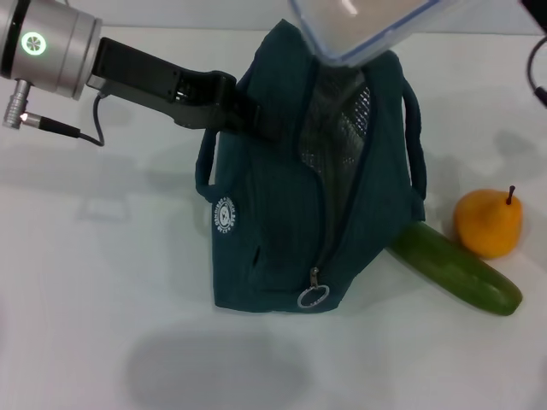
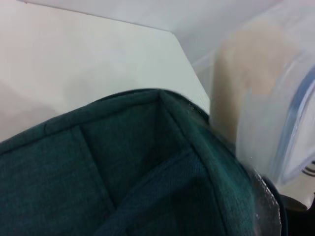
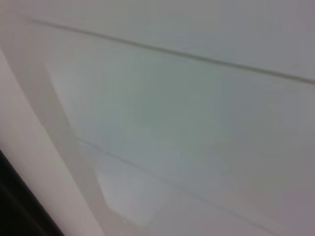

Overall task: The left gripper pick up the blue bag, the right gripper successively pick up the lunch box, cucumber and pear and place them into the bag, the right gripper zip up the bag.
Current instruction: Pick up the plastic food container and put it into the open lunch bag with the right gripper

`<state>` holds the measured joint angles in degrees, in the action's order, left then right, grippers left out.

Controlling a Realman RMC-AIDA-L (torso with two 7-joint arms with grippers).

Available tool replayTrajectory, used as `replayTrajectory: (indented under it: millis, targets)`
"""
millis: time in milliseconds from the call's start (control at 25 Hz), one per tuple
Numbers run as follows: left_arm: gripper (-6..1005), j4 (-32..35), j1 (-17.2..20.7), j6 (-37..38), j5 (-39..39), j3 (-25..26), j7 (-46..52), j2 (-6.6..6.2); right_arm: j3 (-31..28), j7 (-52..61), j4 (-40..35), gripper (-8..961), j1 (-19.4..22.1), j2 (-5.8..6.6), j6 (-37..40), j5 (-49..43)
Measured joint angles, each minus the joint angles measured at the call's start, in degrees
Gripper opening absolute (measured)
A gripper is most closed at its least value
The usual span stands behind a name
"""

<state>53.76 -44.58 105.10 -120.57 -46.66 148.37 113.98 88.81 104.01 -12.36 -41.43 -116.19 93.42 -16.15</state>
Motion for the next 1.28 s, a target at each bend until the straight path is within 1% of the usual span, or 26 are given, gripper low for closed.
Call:
replayTrajectory:
  millis: [240,320,480,600,800,960,1280]
  targets:
    - [41,0.02,0.21,-0.31,0.17,0.09,-0.1,0.19,8.47,-0.95,-1.14,117,1.3,0.0,-3.58,2.65]
    - [42,0.03,0.34,-0.42,0.17,0.17,-0.1,0.19,9.81,-1.2,-1.16,118,2.37,0.0,-4.82,2.67]
    - [42,0.04,0.76,-0.64,0.2,0.38,-0.1,0.2,10.69,-1.22,-1.61,121,5.23,0.0,-5.89,2.41]
    - [42,0.04,0.91,-0.72,0.21,0.57,-0.1,0.19,11.85,-1.24,-1.68,122,6.04,0.01,-6.71,2.31]
    - [40,0.04,0.86,-0.72,0.33,0.44,-0.11,0.5,16.08,-1.5,-2.09,125,5.46,0.0,-11.04,2.09]
    - [39,0.03,0.78,-0.56,0.42,0.32,-0.18,0.92,20.07,-2.12,-4.91,127,5.03,0.0,-16.17,2.08]
    - [39,0.03,0.91,-0.15,2.37,0.05,-0.19,1.03,23.01,-2.84,-7.49,132,4.29,0.0,-24.39,2.14]
